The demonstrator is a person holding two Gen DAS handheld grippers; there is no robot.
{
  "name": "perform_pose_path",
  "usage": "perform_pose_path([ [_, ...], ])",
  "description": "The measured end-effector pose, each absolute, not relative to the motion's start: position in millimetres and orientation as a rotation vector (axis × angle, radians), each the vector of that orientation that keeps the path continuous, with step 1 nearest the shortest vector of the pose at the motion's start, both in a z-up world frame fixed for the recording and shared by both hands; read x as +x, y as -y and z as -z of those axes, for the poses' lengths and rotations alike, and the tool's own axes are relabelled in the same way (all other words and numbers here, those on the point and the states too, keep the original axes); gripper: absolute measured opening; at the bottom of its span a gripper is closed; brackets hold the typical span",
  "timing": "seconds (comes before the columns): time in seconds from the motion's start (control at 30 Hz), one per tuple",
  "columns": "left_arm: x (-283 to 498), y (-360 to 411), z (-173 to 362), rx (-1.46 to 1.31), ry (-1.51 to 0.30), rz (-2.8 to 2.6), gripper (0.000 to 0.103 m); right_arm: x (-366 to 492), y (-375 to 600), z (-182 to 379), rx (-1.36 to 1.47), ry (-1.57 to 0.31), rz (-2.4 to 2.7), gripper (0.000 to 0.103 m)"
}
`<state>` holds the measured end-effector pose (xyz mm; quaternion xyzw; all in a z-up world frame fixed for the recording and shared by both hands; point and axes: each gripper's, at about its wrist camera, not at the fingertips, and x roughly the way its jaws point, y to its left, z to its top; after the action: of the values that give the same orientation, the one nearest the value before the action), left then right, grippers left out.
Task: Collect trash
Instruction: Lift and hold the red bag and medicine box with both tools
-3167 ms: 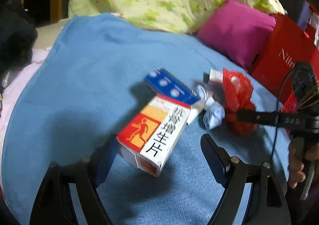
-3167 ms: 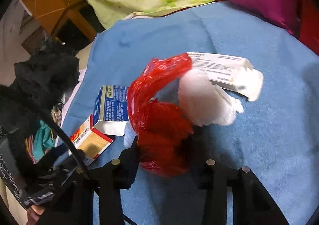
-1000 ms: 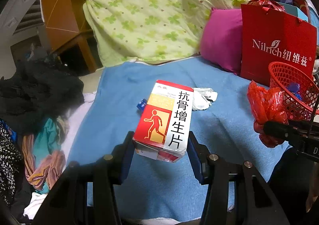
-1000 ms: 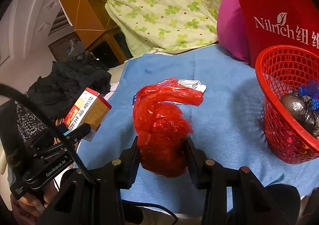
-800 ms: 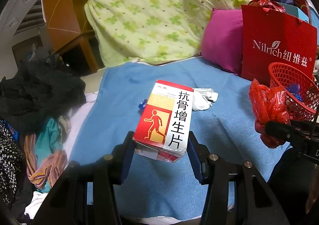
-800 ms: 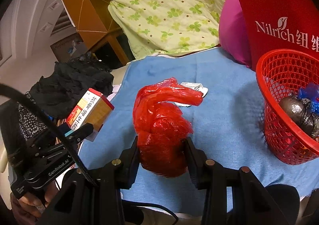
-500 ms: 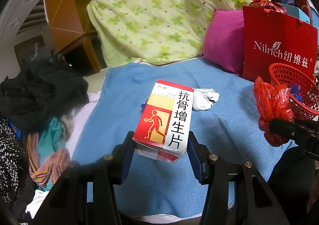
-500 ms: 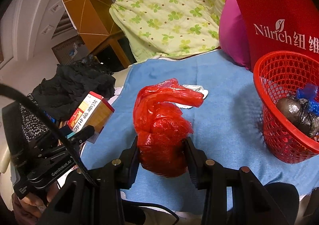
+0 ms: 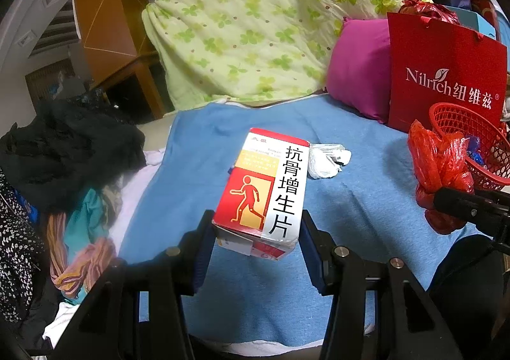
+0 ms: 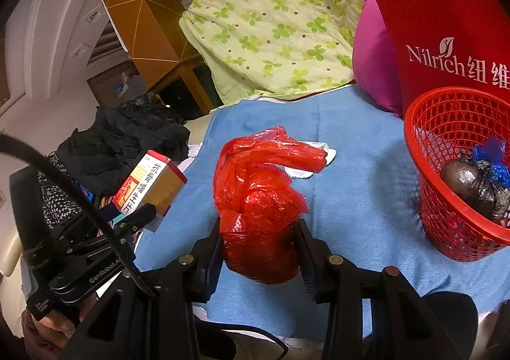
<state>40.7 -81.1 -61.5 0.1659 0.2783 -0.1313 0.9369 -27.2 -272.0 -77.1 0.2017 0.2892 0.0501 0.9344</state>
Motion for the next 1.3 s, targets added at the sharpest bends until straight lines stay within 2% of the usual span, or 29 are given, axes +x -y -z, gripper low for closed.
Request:
perform_pose_path([
  [1.3,19.0,101.4,52.5,0.385,-0.527,0.3,0.053,-58.5,289.1,63.8,0.447,-0.5,-0.098,0.044],
])
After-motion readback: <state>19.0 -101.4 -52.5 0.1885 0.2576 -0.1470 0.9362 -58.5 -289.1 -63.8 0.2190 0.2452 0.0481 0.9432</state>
